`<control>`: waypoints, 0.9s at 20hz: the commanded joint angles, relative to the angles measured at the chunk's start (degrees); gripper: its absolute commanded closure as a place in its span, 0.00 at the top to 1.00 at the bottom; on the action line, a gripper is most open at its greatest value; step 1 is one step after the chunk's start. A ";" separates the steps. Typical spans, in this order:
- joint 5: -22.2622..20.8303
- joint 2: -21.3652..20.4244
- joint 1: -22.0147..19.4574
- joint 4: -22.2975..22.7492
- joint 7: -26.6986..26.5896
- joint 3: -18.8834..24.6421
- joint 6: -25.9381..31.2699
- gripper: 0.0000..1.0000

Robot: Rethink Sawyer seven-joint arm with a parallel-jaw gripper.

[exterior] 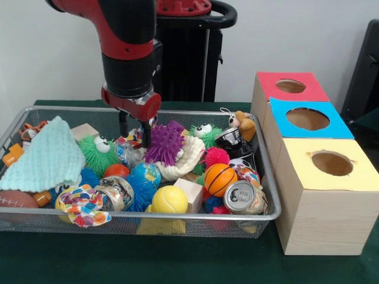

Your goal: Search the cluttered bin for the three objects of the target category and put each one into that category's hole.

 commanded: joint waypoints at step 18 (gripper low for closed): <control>2.44 4.34 -2.27 -1.38 10.62 6.86 -11.02 1.00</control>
